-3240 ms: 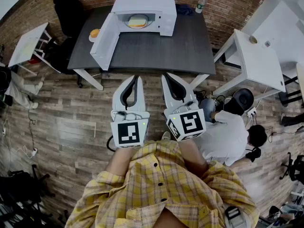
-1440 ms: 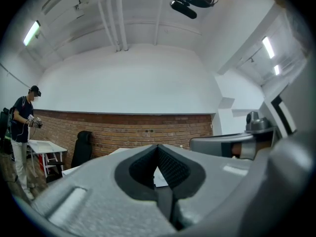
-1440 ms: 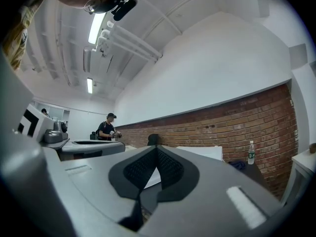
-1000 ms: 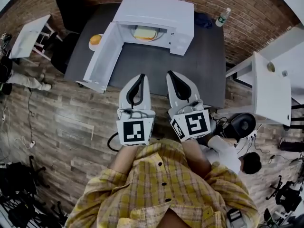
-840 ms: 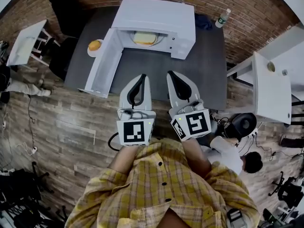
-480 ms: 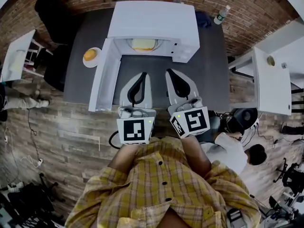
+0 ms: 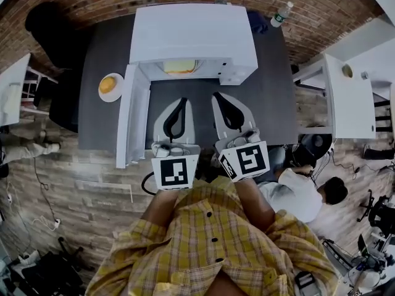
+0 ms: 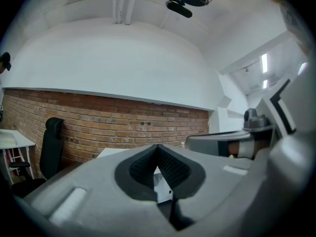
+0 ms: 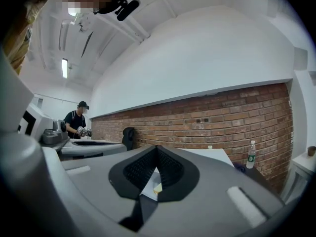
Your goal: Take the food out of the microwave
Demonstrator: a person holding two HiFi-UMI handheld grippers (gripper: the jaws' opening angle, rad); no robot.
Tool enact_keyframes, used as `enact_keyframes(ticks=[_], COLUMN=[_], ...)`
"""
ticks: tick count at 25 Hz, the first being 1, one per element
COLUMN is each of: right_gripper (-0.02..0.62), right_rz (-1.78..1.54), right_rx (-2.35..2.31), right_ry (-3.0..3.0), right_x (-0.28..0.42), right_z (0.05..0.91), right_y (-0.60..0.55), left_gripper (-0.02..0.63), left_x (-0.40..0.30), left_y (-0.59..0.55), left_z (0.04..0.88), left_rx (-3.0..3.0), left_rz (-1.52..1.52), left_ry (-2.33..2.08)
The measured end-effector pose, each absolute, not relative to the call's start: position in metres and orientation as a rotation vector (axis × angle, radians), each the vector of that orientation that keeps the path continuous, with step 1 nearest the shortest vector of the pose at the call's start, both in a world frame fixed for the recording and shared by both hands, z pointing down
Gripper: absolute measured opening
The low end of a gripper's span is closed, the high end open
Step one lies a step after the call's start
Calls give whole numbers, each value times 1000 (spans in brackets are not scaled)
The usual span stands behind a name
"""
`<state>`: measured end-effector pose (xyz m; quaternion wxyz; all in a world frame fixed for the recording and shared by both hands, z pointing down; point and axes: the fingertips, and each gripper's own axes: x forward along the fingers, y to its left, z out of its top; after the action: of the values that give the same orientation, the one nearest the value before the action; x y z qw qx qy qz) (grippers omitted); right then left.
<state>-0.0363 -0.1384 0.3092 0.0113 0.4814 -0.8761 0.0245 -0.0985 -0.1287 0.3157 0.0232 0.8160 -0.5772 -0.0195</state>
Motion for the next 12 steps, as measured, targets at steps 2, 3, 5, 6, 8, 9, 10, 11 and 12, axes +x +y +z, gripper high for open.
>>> enact_keyframes(ticks=[2, 3, 5, 6, 8, 9, 10, 11, 12], right_gripper=[3, 3, 3, 3, 3, 3, 3, 3, 3], right_rz=[77, 79, 85, 93, 118, 126, 129, 131, 135], right_rx=[1486, 1484, 1480, 1476, 1467, 1464, 1461, 1459, 1456], right_ry=[-2735, -2734, -2729, -2727, -2729, -2728, -2726, -2724, -2722], right_x=[-37, -36, -32, -30, -27, -25, -23, -21, -19], right_z=[314, 317, 324, 328, 337, 340, 343, 346, 349], right_y=[-148, -152, -159, -162, -169, -171, -172, -174, -177], left_gripper=[-2, -1, 0, 0, -1, 0, 0, 0, 0], left_x=[-94, -92, -90, -89, -88, -87, -86, -85, -84], left_y=[-139, -144, -153, -157, -165, -168, -171, -175, -179], left_z=[324, 328, 335, 339, 349, 355, 360, 365, 368], left_rx=[2521, 2518, 2506, 2495, 2480, 2471, 2459, 2447, 2438], left_rz=[-40, -37, -30, -20, 13, 31, 39, 38, 36], left_ry=[-1774, -1771, -1774, -1776, -1771, -1759, -1747, -1741, -1742])
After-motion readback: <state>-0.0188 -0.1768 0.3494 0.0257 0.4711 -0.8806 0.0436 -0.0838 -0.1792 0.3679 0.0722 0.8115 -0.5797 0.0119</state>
